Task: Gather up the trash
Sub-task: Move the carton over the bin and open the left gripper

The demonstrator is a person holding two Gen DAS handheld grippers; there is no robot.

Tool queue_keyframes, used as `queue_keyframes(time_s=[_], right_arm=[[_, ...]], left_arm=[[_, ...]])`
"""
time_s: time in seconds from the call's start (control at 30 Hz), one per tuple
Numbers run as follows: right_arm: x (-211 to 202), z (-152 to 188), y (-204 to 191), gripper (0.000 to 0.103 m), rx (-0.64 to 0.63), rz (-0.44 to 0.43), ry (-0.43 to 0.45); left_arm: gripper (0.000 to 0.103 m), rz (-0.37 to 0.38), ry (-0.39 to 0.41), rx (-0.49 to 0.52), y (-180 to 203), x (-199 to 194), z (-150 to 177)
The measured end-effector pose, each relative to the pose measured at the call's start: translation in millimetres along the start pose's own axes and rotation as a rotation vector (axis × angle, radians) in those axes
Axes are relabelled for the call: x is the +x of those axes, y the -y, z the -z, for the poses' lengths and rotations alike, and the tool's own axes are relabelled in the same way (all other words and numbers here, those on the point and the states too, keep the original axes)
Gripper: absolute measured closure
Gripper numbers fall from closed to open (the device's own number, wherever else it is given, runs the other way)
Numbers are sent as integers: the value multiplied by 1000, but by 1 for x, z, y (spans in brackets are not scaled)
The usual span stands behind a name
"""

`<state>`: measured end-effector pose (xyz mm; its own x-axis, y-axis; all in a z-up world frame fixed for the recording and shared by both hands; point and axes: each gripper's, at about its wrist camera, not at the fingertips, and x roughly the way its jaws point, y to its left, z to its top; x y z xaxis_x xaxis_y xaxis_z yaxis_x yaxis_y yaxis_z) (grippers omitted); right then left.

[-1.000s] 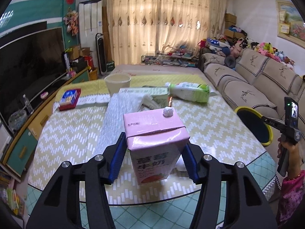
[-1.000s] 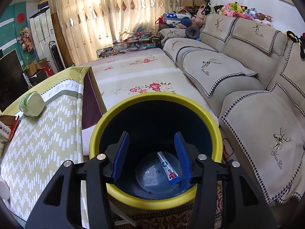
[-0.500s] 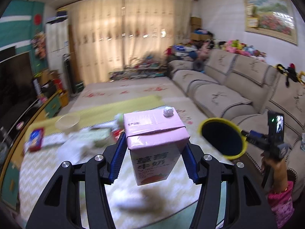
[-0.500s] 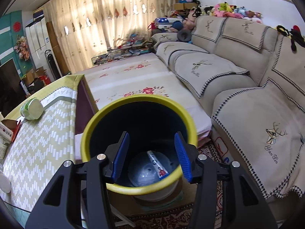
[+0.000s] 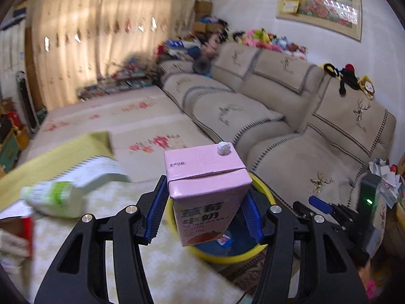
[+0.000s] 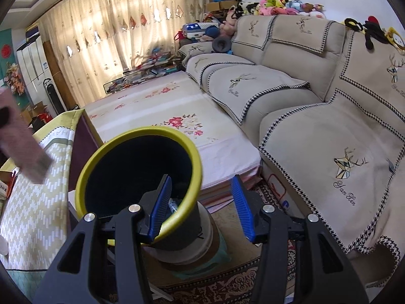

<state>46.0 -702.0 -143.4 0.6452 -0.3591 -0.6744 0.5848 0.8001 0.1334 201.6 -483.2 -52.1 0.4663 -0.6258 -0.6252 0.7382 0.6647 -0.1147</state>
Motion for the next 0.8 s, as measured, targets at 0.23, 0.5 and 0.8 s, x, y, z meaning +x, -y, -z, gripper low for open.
queue_keyframes(time_s=[0.23, 0.5, 0.8], right_arm=[[9, 6, 10, 55, 12, -2, -26], [9, 7, 5, 55, 11, -21, -33], [-7, 8, -24, 51, -30, -68, -15]], left_arm=[[48, 4, -129, -24, 16, 92, 8], [27, -27, -90, -13, 16, 71, 16], [12, -98, 78, 6, -20, -87, 36]])
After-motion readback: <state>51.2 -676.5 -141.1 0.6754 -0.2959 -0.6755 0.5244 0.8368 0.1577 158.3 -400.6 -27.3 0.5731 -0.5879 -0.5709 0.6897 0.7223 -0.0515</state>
